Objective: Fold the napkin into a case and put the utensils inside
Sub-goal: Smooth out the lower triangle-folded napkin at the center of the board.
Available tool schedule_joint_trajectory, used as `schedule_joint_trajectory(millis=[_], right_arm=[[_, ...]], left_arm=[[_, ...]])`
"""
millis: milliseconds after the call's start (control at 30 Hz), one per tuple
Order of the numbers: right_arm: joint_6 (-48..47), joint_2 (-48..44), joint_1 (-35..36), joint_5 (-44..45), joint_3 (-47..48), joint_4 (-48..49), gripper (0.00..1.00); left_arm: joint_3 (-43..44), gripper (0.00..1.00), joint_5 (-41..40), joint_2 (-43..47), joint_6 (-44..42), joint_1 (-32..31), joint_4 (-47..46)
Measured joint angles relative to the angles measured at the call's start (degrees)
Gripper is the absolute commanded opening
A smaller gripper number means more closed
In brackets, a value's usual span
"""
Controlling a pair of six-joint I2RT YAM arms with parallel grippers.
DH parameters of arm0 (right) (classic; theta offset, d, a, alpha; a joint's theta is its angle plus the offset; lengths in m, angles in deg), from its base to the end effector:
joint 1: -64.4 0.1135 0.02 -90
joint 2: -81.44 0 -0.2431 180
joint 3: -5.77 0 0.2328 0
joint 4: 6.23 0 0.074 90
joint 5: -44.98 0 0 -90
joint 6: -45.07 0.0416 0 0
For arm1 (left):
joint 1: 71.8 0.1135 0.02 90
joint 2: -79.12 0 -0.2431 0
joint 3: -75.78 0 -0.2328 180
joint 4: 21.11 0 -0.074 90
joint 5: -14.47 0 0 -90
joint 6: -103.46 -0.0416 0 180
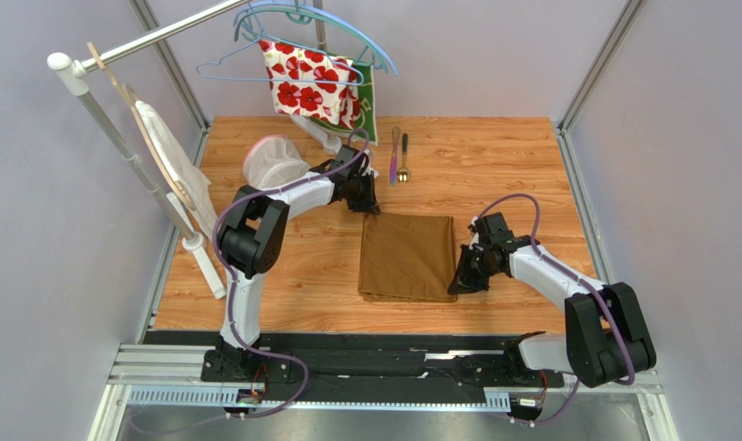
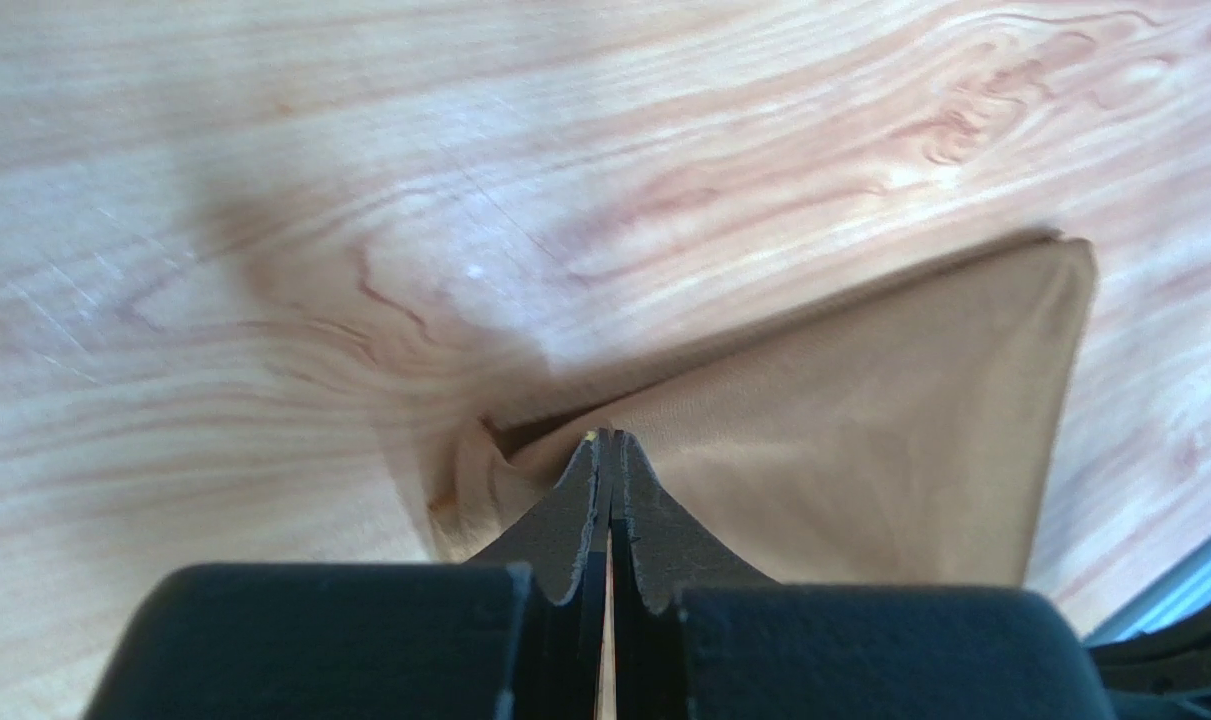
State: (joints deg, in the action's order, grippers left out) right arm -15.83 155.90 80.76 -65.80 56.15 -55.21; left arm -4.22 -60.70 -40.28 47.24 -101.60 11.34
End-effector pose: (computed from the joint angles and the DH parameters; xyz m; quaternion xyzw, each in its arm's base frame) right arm 0.1880 0.0706 0.1447 0.0815 0.9698 0.2205 0.0647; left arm 0.3674 -0.2227 0.1581 0.0096 0.9381 -0.2744 0.2112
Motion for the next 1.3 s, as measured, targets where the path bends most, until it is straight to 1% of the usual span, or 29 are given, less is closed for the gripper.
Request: schedule_joint_trajectory(millis=[233, 433, 500, 533, 567, 600, 633, 667, 700, 767, 800, 833, 867, 900, 933, 967, 1000, 1033, 1067, 1133, 1167, 1200, 1267, 1300], right_arm=[[1.4, 1.2, -0.3, 3.4, -1.0, 0.1, 0.00], [4.2, 3.4, -0.6, 3.7, -0.5, 0.2, 0.01], [4.4, 3.8, -0.7, 3.5, -0.2, 0.2, 0.02], [4.4, 3.8, -0.7, 3.6, -0.1, 0.2, 0.02], [4.4, 3.6, -0.7, 3.7, -0.1, 0.1, 0.03], [4.3, 3.2, -0.7, 4.2, -0.1, 0.0, 0.04], [4.0, 2.6, -0.6, 5.2, -0.1, -0.1, 0.05], [3.9, 1.9, -0.6, 6.5, 0.0, -0.4, 0.05], [3.7, 0.8, -0.6, 8.3, 0.1, -1.1, 0.06], [3.4, -1.9, -0.6, 10.8, 0.7, -2.8, 0.11], [3.3, -3.1, -0.7, 11.4, 1.1, -3.3, 0.14], [3.1, -4.2, -0.7, 12.0, 1.7, -3.7, 0.21], [2.9, -4.8, -0.7, 12.3, 2.2, -3.8, 0.25], [2.6, -5.2, -0.7, 12.3, 2.8, -4.0, 0.29], [2.1, -5.5, -0.6, 12.4, 3.7, -4.2, 0.37], [1.9, -5.5, -0.5, 12.4, 4.4, -4.3, 0.40], [1.6, -5.4, -0.4, 12.4, 5.0, -4.3, 0.41], [1.2, -5.4, -0.3, 12.4, 5.5, -4.4, 0.41], [0.9, -5.4, -0.3, 12.3, 6.0, -4.4, 0.41], [0.4, -5.2, -0.2, 11.9, 6.7, -4.3, 0.38], [0.2, -5.0, -0.2, 11.5, 6.9, -4.2, 0.35], [0.0, -4.8, -0.2, 11.1, 7.0, -4.2, 0.26], [-0.4, -4.0, -0.2, 10.7, 7.0, -4.0, 0.17], [-0.6, -3.5, -0.2, 10.4, 7.0, -4.0, 0.11]], left_arm=[[0.4, 0.00, -0.7, -2.3, -1.4, 0.5, 0.5], [3.9, 0.00, -0.8, -4.3, -3.3, 0.6, 1.7], [4.1, 0.05, -0.8, -4.4, -4.3, 0.6, 1.8], [4.1, 0.09, -0.8, -4.4, -4.7, 0.6, 1.9], [4.1, 0.15, -0.9, -4.3, -5.0, 0.6, 1.9], [3.8, 0.17, -1.1, -4.0, -5.5, 0.6, 2.0], [3.3, 0.19, -1.5, -3.4, -5.9, 0.6, 2.1], [2.3, 0.25, -1.9, -2.2, -6.2, 0.6, 2.2], [1.3, 0.28, -2.4, -0.9, -6.5, 0.6, 2.9], [-0.7, 0.34, -3.5, 2.9, -6.9, 0.7, 3.9], [-1.9, 0.35, -3.9, 5.3, -7.0, 0.7, 4.3], [-3.2, 0.36, -4.6, 8.3, -6.9, 0.7, 4.6], [-3.9, 0.38, -4.9, 10.4, -6.9, 0.7, 4.8], [-4.9, 0.42, -5.3, 13.3, -6.8, 0.7, 4.9], [-5.6, 0.47, -5.5, 15.7, -6.7, 0.7, 5.0], [-6.1, 0.50, -5.5, 17.4, -6.6, 0.7, 4.9], [-7.1, 0.50, -5.4, 19.3, -6.4, 0.7, 4.3], [-8.7, 0.47, -5.3, 21.0, -6.0, 0.7, 3.3], [-10.4, 0.39, -5.0, 22.2, -5.6, 0.7, 2.9], [-13.1, 0.31, -4.3, 22.6, -5.0, 0.7, 1.7], [-14.7, 0.23, -3.5, 22.2, -4.8, 0.7, 1.1], [-15.7, 0.20, -2.9, 21.4, -4.5, 0.7, 0.9], [-16.1, 0.15, -1.5, 18.9, -4.2, 0.7, 0.6], [-16.0, 0.15, -1.1, 17.7, -4.1, 0.7, 0.2]])
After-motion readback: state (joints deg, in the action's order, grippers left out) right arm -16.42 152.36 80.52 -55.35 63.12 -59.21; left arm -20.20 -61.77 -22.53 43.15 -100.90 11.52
